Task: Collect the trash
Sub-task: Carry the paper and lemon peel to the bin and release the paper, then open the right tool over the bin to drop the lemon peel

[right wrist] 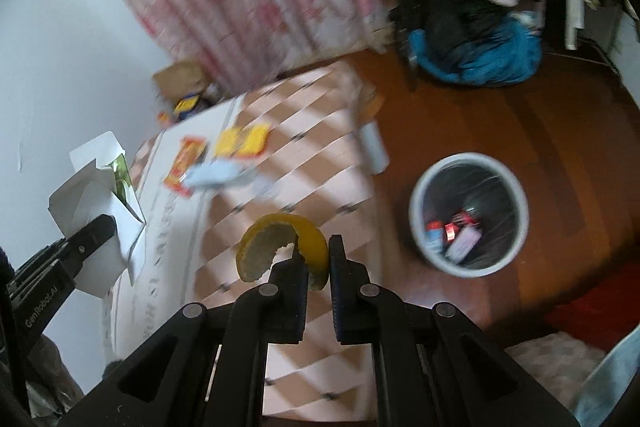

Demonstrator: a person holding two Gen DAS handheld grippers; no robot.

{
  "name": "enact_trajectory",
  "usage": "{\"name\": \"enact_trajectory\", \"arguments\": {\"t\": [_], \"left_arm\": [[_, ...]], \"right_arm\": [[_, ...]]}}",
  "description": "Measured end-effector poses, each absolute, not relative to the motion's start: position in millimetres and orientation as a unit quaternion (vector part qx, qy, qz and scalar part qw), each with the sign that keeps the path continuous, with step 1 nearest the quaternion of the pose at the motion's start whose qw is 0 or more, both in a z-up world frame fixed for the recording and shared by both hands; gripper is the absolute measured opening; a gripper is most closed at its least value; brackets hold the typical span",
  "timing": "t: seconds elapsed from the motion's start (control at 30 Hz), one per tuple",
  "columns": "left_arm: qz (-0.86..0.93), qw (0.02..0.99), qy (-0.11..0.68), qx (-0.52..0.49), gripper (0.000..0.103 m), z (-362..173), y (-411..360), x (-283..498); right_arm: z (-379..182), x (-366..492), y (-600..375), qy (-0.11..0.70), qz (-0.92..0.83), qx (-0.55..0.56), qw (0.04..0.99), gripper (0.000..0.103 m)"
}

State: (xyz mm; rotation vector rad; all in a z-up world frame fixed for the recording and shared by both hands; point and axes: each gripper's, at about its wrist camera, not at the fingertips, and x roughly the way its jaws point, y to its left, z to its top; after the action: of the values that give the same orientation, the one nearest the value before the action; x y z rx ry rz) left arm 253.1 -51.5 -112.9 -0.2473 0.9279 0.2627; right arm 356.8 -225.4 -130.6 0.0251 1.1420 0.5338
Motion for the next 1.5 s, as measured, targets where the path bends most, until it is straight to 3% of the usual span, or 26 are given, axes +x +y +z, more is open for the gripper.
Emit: {"name": "enact_trajectory", "arguments": {"t": [0.27,0.57,0.8,0.93,1.0,1.07,1.13,1.2,1.3,1.5], "left_arm": [[0.048,0.861,0.489,-0.13,0.007,-164,-126,355],[-0.009,0.776,0.601,-0.189,0.009,-296,-153,457],[-0.025,0.744,0.646,-0.171,0.015,-354,-174,495],[-0.015,0.742,0.655,-0.142,0.041,-366,-181,499],[-0.01,0.749,0.649,-0.132,0.082,-363,-182,494],[-0.005,0.754,0.645,-0.123,0.094,-362,-182,490],[0.002,0.756,0.645,-0.113,0.094,-360,-182,485],[0.009,0.758,0.644,-0.099,0.097,-363,-182,489],[0.019,0.766,0.638,-0.075,0.099,-358,-185,486],[0.026,0.775,0.628,-0.066,0.1,-339,-187,478]], "right_arm": [[-168,434,-329,0.555,0.162,0.045,0.814,0.01],[-300,510,-386,0.627,0.115,0.079,0.766,0.01],[-395,544,-394,0.667,0.092,0.07,0.736,0.01],[-430,555,-396,0.683,0.082,0.06,0.724,0.011],[-441,557,-396,0.686,0.072,0.041,0.723,0.019],[-445,560,-394,0.683,0.066,0.032,0.726,0.063],[-444,558,-397,0.681,0.066,0.03,0.729,0.085],[-440,556,-397,0.68,0.064,0.026,0.73,0.086],[-432,551,-398,0.68,0.056,0.016,0.731,0.103],[-404,538,-400,0.67,0.034,-0.014,0.742,0.103]]}}
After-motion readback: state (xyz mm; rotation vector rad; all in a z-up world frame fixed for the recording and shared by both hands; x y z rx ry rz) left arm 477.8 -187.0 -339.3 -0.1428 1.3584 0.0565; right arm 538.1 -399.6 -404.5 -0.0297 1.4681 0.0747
